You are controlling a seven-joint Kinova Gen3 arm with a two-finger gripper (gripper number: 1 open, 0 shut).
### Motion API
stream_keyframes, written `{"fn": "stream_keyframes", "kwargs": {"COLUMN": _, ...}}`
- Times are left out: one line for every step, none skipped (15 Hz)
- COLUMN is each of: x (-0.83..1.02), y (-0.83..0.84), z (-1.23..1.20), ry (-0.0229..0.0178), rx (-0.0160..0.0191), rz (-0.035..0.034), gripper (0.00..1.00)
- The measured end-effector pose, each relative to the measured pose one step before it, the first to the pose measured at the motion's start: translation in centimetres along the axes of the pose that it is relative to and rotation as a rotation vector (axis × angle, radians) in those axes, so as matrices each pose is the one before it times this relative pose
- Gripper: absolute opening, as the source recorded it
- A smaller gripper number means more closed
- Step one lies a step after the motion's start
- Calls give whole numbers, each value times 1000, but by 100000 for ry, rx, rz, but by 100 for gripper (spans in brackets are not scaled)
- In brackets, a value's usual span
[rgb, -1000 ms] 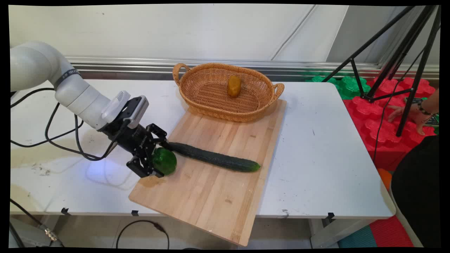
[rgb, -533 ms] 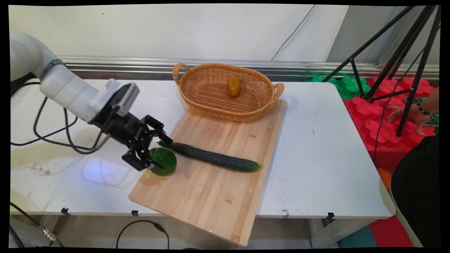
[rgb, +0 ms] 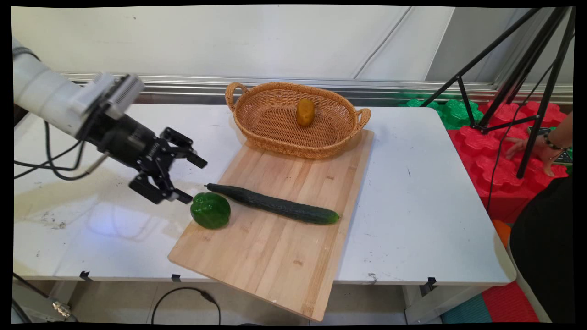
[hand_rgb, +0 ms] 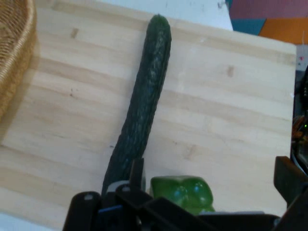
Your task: Pick up the potato from the vegetable basket
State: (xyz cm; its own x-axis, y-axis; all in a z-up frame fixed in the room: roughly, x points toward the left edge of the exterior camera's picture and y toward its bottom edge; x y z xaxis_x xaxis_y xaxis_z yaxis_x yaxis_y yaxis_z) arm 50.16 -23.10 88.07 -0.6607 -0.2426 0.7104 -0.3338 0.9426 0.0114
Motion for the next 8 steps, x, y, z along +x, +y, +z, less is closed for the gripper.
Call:
{"fn": "stream_keyframes", "kwargs": {"x": -32, "y": 99, "z": -887, "ry": 967, "rx": 395, "rz": -83, "gripper": 100}}
{"fn": "stream_keyframes", "kwargs": {"x": -20, "y": 77, "z": -847, "ry": 954, "rx": 416, "rz": -115, "gripper": 100}}
{"fn": "stream_keyframes", "kwargs": {"x": 0, "y": 36, "z": -664, "ry": 759, "rx": 293, "rz": -102, "gripper": 100}}
{"fn": "stream_keyframes", "kwargs": {"x": 11, "y": 39, "z": -713, "ry": 828, "rx": 309, "rz": -121, "gripper": 100}}
{"fn": "stream_keyframes", "kwargs": {"x": 21, "y": 15, "z": -371, "ry": 500, "rx": 77, "rz": -110, "gripper": 100}}
{"fn": "stream_keyframes", "kwargs": {"x": 44, "y": 24, "z": -470, "ry": 675, "rx": 32, "rz": -198, "gripper": 100}}
{"fn": "stream_keyframes", "kwargs": {"x": 41, "y": 29, "z": -276, "ry": 422, "rx": 28, "rz": -172, "gripper": 100}}
{"fn": "stream_keyframes", "kwargs": {"x": 56, "y": 16, "z": -304, "ry": 504, "rx": 44, "rz": -306, "gripper": 100}}
